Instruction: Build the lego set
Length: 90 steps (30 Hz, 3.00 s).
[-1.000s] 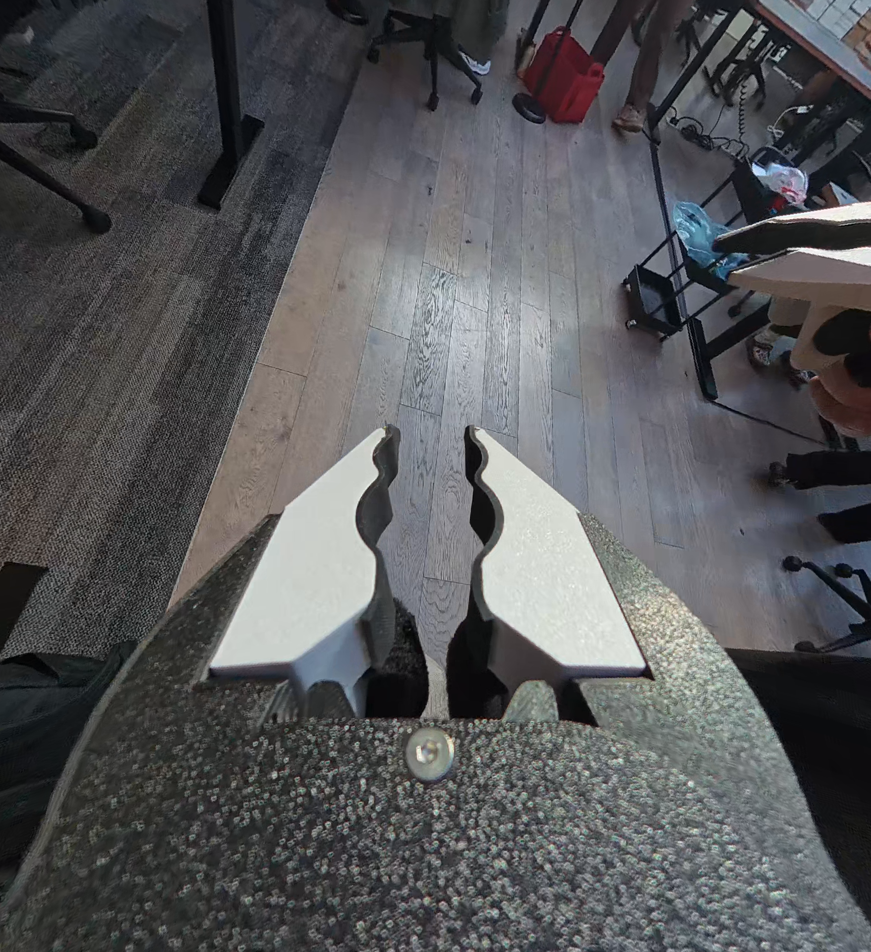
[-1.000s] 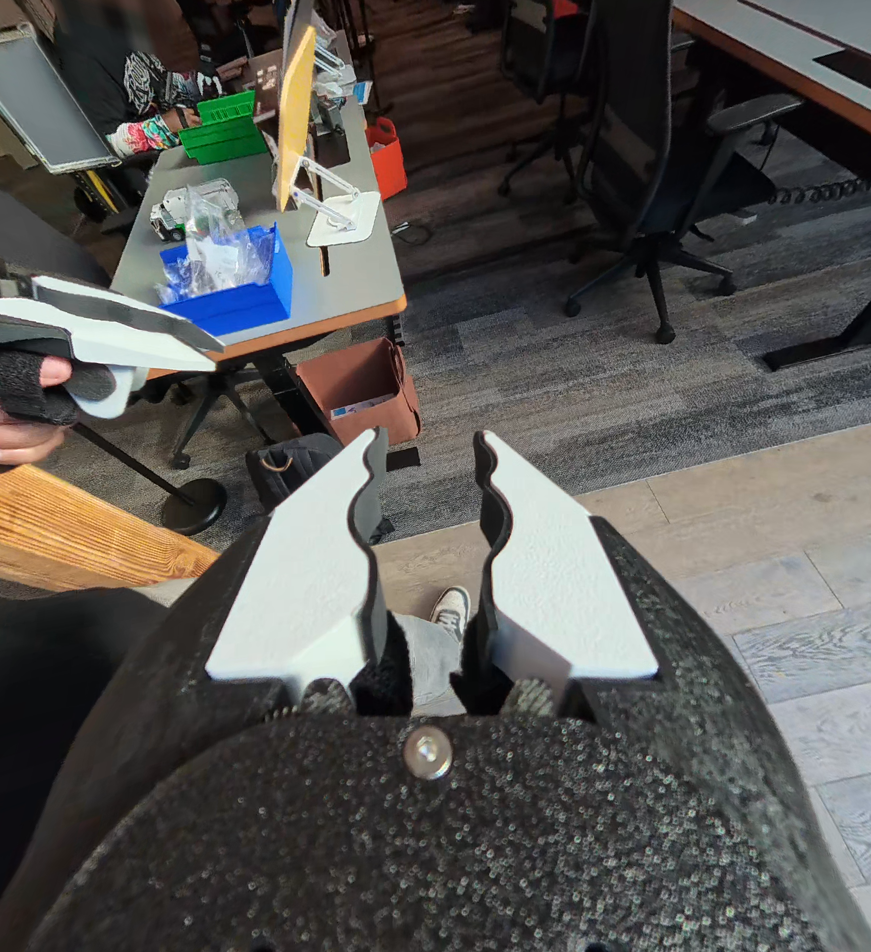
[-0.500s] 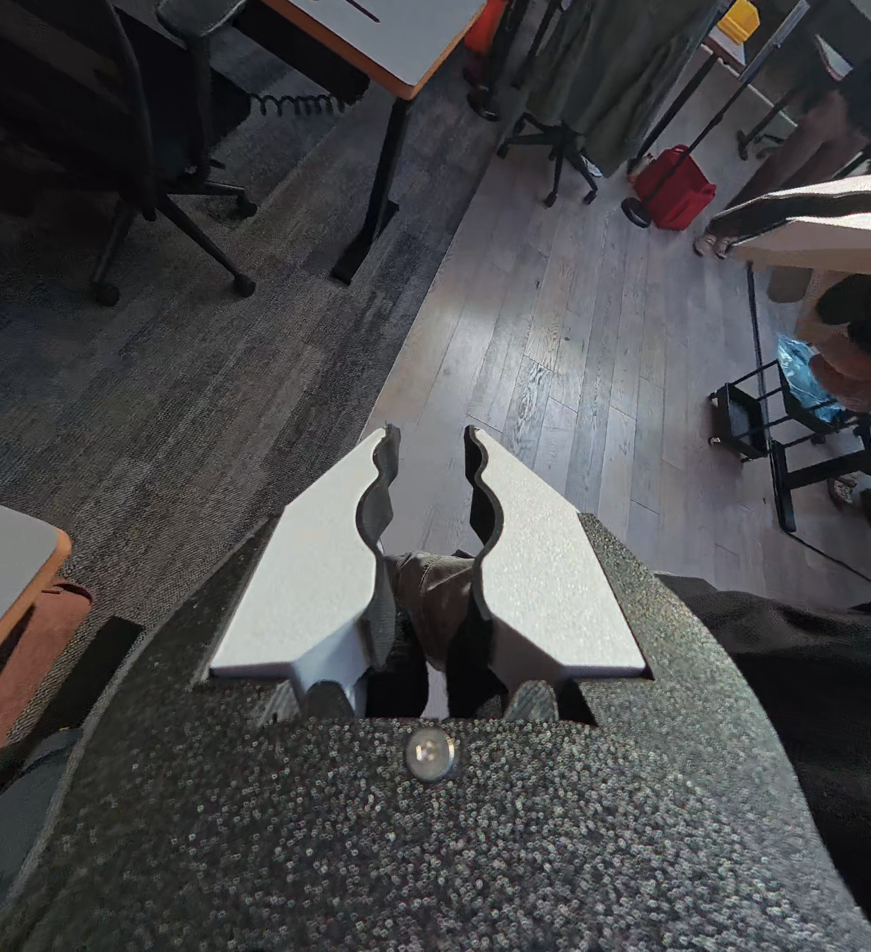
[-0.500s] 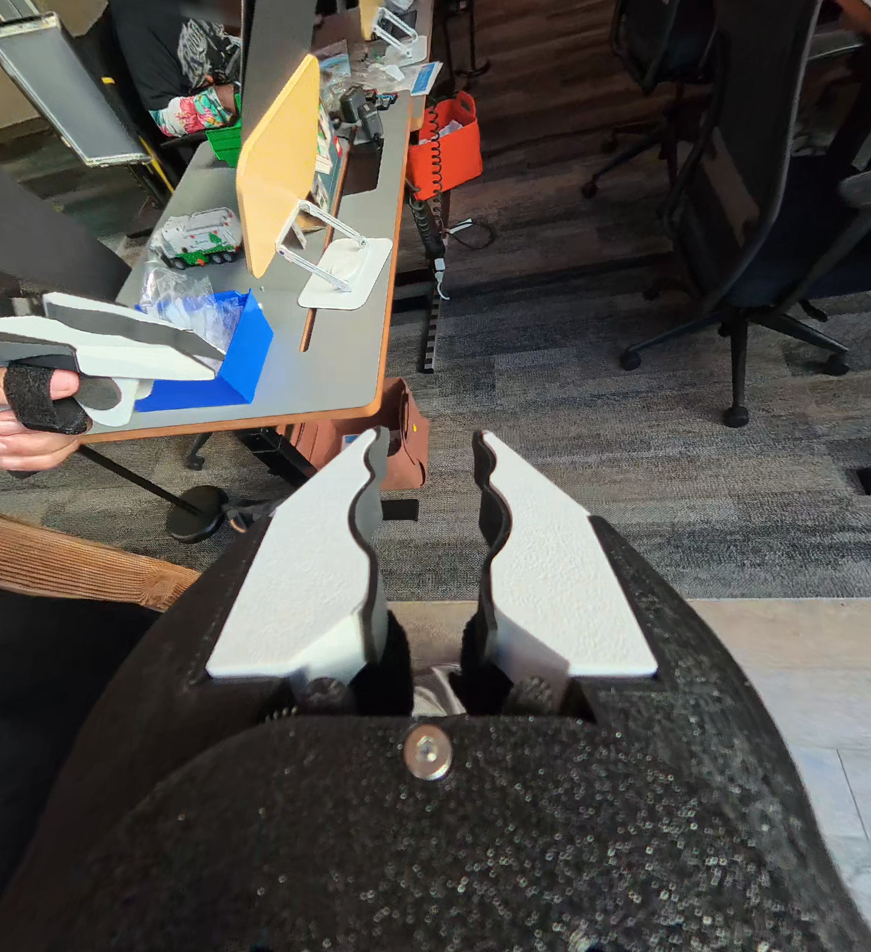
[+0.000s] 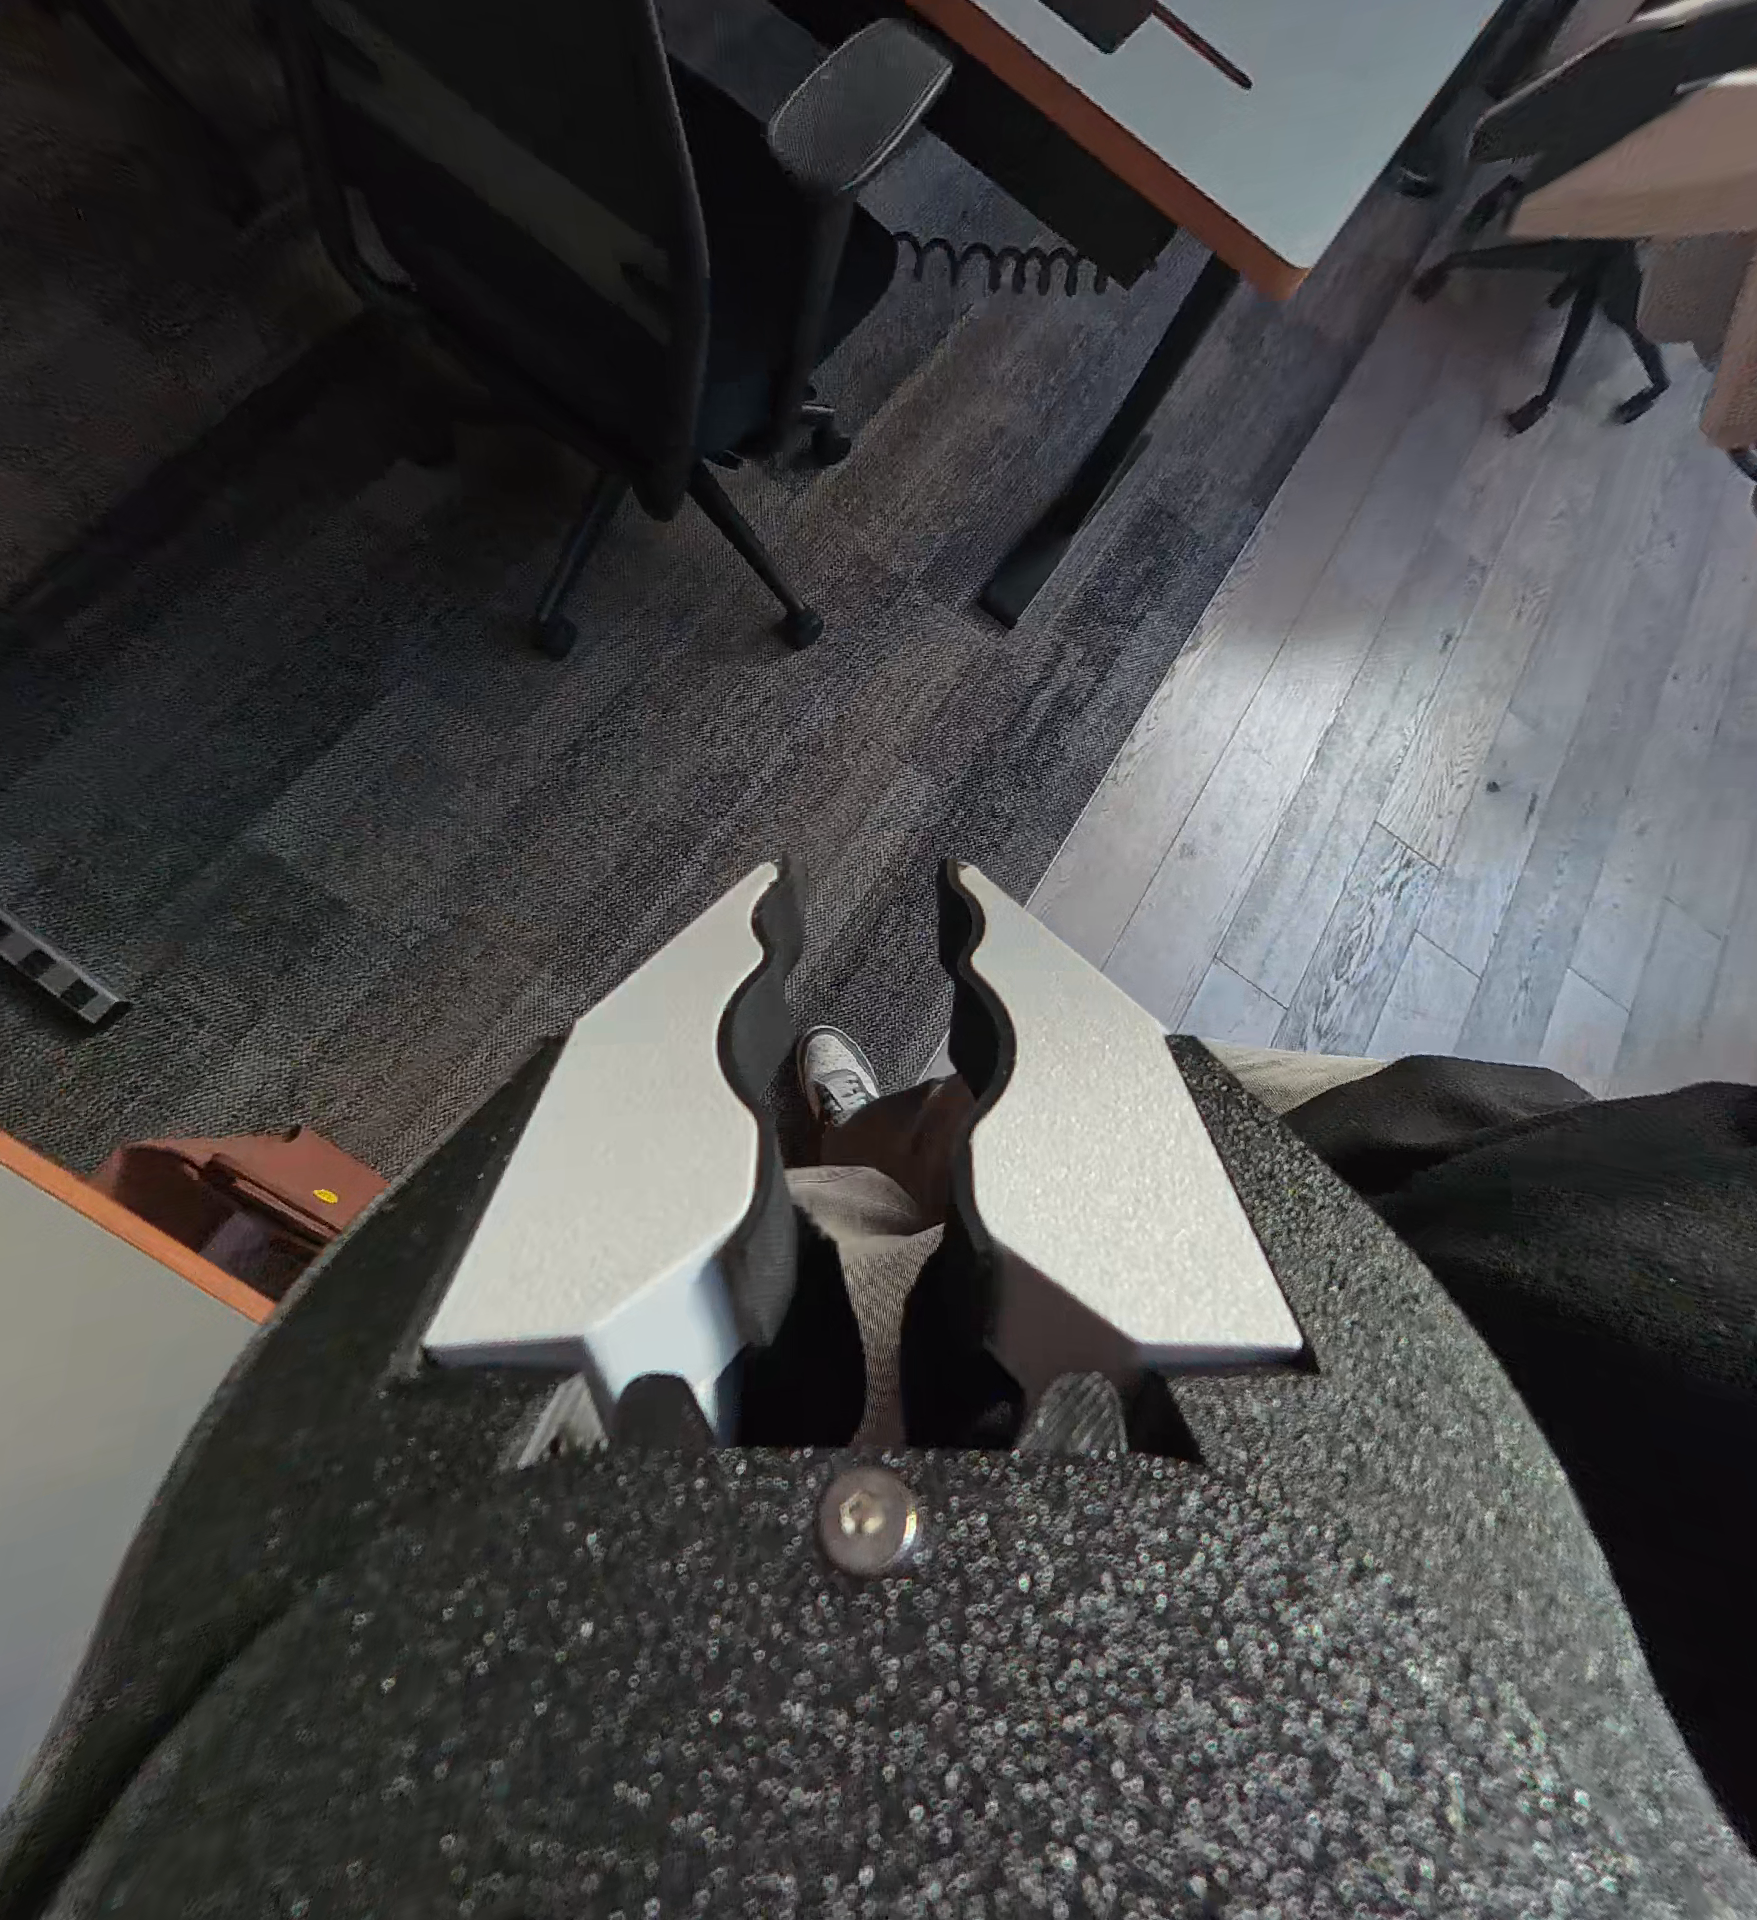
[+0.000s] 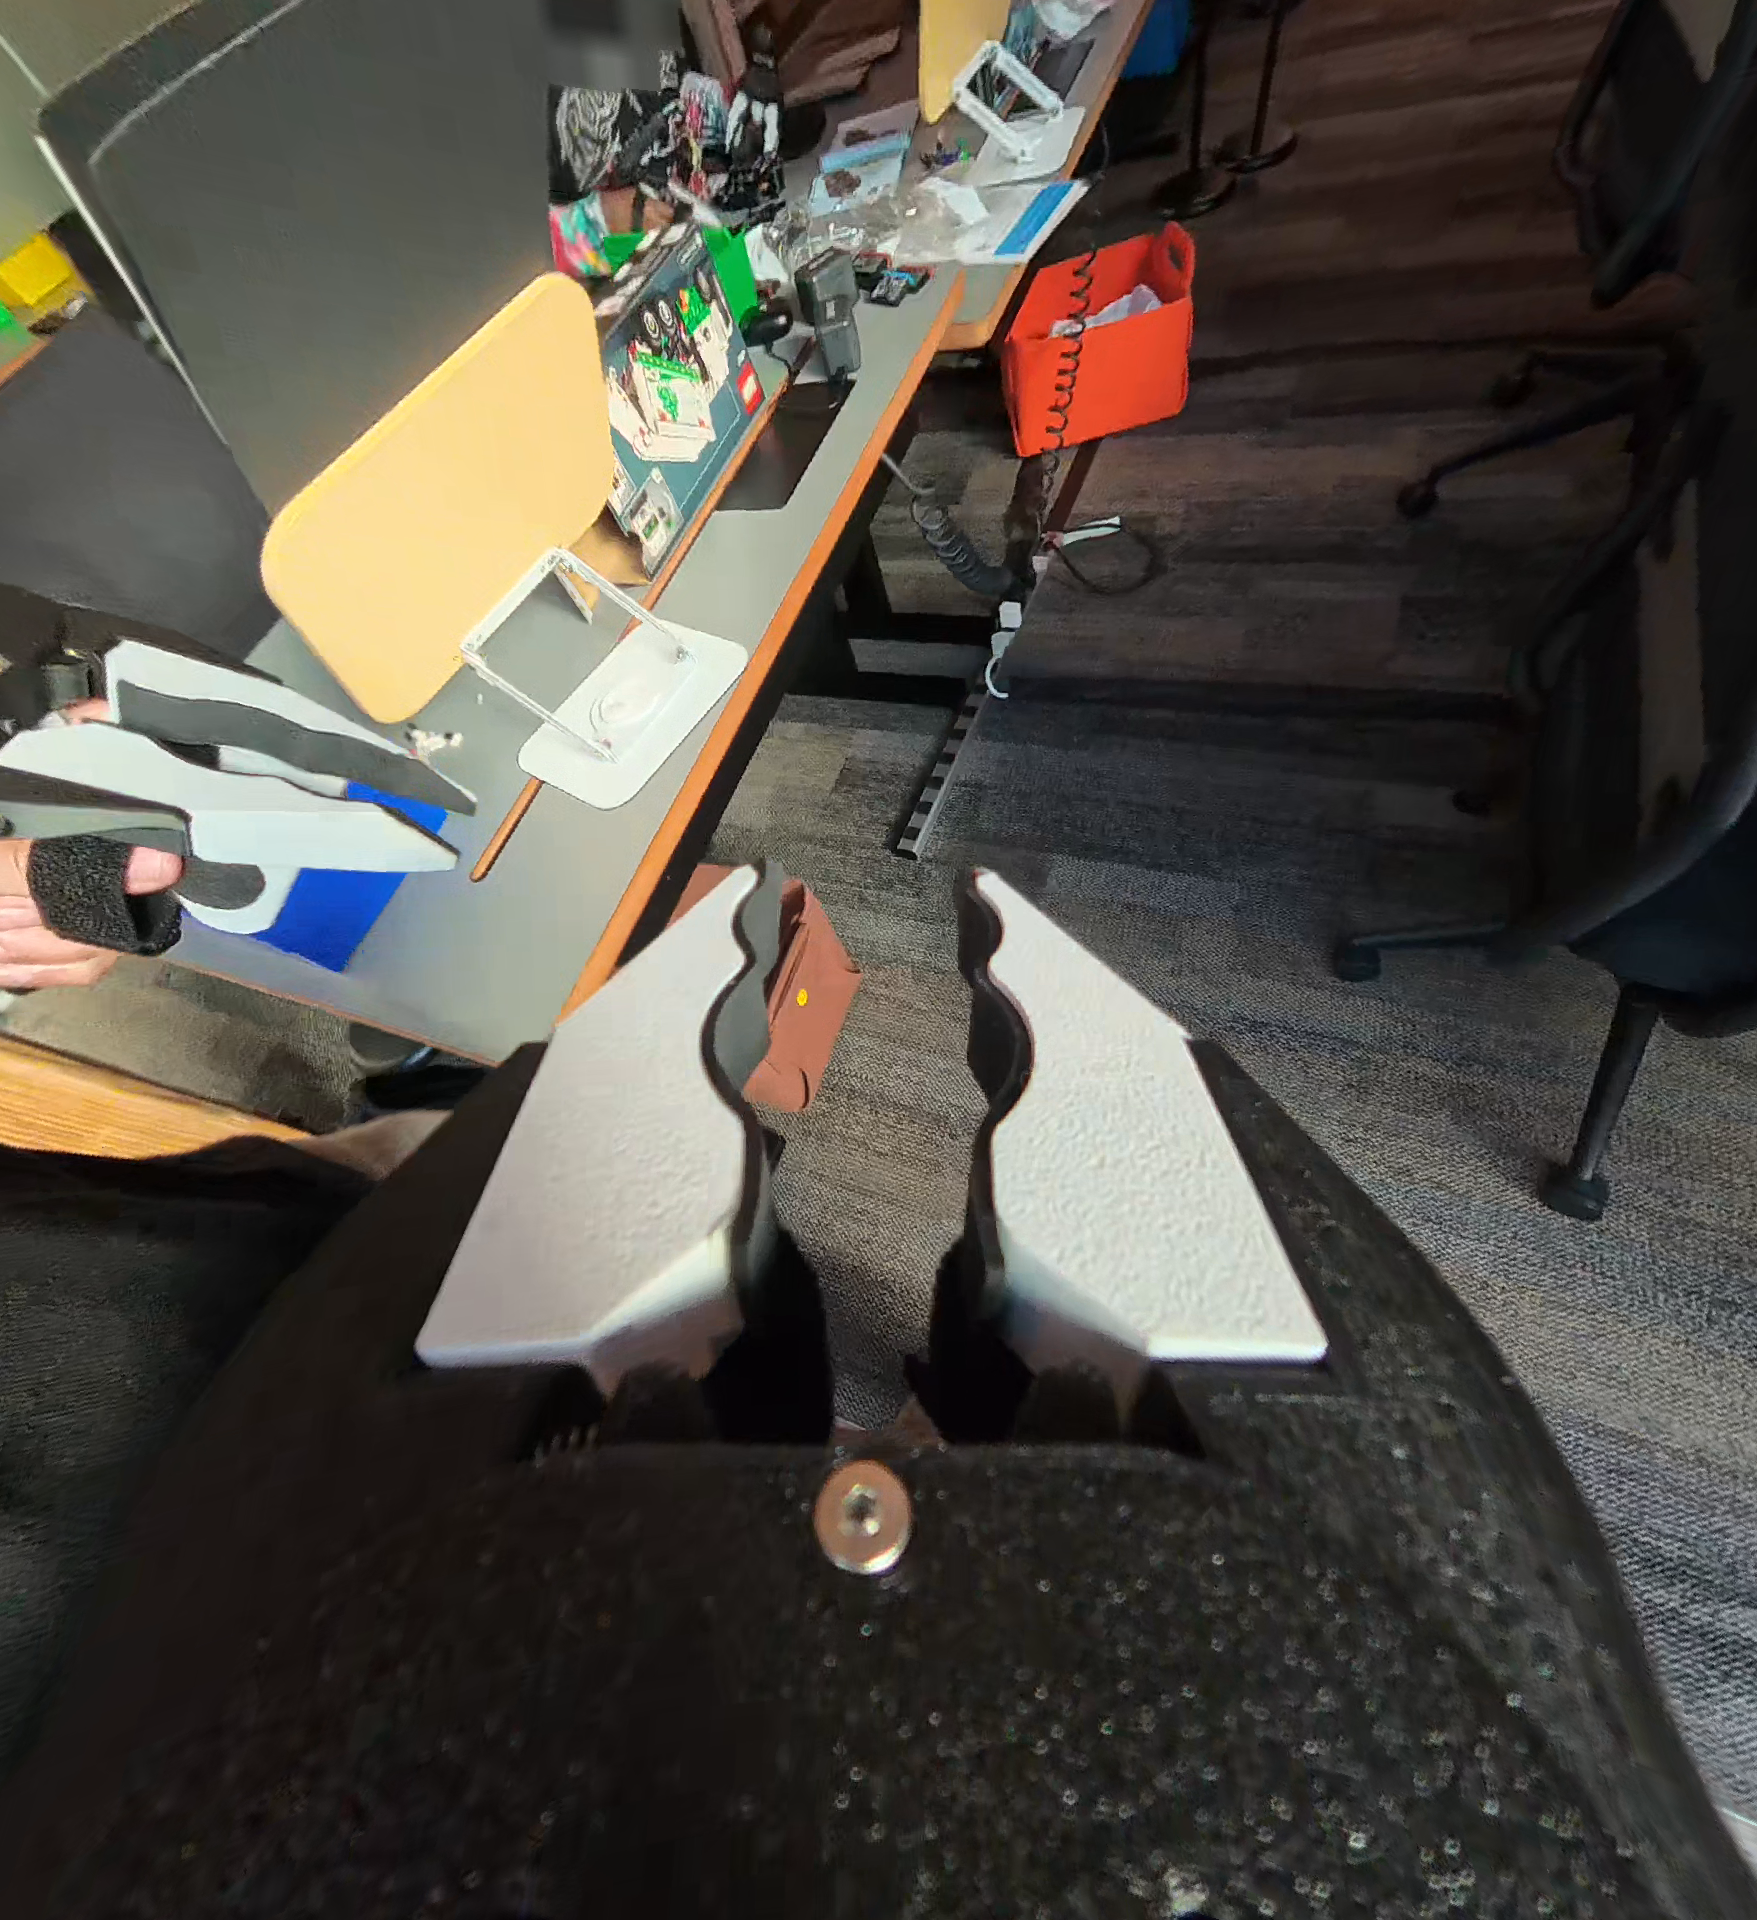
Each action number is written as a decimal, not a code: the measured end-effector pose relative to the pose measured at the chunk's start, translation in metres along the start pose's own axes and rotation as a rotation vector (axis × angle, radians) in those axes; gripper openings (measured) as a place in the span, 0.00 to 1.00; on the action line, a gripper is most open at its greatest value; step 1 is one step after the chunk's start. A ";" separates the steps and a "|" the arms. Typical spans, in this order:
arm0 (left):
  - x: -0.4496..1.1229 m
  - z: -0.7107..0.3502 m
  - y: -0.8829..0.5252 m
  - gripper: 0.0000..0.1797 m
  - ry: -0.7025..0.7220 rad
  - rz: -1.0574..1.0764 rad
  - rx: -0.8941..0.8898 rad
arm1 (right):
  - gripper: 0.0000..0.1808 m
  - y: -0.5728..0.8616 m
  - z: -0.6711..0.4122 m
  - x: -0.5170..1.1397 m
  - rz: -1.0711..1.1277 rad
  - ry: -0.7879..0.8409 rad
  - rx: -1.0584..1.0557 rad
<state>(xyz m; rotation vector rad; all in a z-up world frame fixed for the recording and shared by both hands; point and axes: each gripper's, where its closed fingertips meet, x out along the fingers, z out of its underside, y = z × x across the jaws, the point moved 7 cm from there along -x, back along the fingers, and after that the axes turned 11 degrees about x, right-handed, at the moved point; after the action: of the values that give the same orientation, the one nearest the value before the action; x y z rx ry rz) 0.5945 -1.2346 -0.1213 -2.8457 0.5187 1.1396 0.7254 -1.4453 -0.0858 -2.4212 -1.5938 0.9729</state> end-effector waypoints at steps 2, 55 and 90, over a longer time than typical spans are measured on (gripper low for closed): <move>0.018 -0.023 -0.015 0.13 -0.015 -0.017 -0.008 | 0.19 0.025 -0.026 0.021 -0.012 -0.030 -0.034; 0.201 -0.085 -0.678 0.14 -0.066 -0.828 -0.855 | 0.37 0.001 -0.387 0.945 -1.340 -0.743 -1.373; 0.278 0.079 -0.991 0.31 -0.064 -1.067 -0.848 | 0.26 -0.129 -0.241 1.227 -2.051 -1.006 -2.218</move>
<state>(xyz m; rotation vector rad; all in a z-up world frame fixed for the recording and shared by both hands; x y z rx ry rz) 1.0444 -0.3684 -0.4583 -2.7656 -1.6341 1.2951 1.0681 -0.2789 -0.4069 -1.0185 1.7641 0.3528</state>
